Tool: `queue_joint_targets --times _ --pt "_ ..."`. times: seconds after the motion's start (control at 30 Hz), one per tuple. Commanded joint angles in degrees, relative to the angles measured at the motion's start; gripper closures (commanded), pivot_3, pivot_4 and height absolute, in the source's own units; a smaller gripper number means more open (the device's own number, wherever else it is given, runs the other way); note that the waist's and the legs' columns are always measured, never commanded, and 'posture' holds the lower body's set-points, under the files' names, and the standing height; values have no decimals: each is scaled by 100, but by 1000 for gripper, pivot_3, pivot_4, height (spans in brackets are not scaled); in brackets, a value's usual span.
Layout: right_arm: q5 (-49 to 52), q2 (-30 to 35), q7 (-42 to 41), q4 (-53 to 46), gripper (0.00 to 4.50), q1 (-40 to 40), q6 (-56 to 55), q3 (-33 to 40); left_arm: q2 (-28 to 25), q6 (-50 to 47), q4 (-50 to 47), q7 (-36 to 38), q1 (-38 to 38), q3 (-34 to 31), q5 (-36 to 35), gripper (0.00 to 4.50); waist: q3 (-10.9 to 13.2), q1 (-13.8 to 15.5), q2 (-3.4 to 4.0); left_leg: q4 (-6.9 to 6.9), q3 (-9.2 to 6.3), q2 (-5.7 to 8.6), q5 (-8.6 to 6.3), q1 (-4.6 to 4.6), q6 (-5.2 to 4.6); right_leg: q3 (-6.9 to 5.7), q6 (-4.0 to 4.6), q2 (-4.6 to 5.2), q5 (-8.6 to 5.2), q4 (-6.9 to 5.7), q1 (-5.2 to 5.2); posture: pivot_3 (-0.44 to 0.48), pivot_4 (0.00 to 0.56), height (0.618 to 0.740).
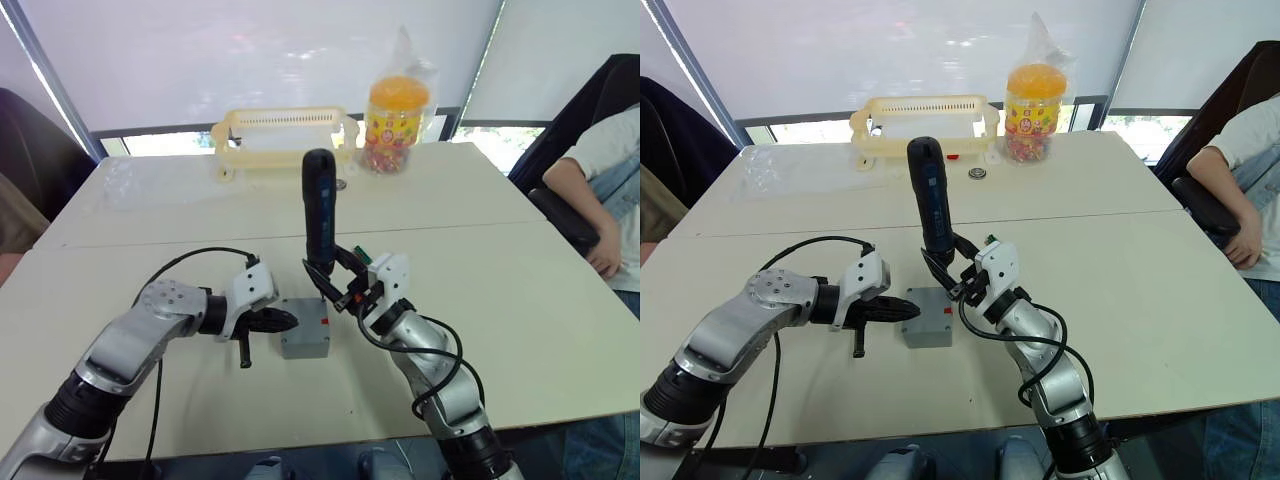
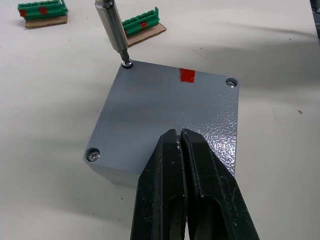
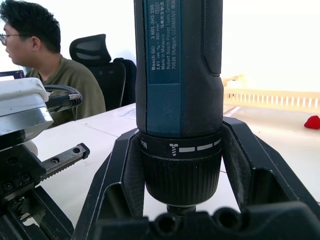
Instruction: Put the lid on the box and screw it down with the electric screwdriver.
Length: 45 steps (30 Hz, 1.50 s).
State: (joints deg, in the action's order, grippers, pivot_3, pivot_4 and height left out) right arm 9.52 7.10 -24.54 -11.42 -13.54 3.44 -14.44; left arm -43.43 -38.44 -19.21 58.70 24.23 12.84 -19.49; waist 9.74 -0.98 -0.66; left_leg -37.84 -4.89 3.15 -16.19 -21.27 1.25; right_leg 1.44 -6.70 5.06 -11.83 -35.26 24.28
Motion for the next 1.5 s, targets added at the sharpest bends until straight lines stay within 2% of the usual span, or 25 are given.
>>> queue_joint_targets --times 0.03,0.93,1.07,1.17,1.5 --pt "-176 110 -54 537 2718 327 294 -136 -25 -14 -38 -4 -48 103 74 4438 -8 0 0 0 0 0 0 0 0 0 0 0 0 0 -1 0 150 740" --pt "-286 223 -97 748 2718 386 174 -84 50 -56 -30 -24 -43 173 85 4438 -59 7 -3 14 -2 -1 -1 13 -1 0 1 1 -9 9 -13 0 150 740" --pt "-277 218 -105 802 2718 387 225 -96 10 -68 -51 -19 -69 158 77 4438 -61 6 -8 36 -1 -4 -1 47 -2 0 4 4 -21 20 -42 0 150 740" --pt "-230 223 -141 863 2718 397 355 -103 6 -84 -49 -30 -66 156 75 4438 -65 6 -9 72 -3 -9 -5 114 -5 -1 -1 12 -77 31 -94 0 150 740" --pt "-48 95 -156 880 2718 418 430 -83 36 -104 -29 -55 -55 168 83 4438 -70 6 -12 75 -12 -10 -5 115 -4 -5 2 12 -79 29 -94 0 150 740"
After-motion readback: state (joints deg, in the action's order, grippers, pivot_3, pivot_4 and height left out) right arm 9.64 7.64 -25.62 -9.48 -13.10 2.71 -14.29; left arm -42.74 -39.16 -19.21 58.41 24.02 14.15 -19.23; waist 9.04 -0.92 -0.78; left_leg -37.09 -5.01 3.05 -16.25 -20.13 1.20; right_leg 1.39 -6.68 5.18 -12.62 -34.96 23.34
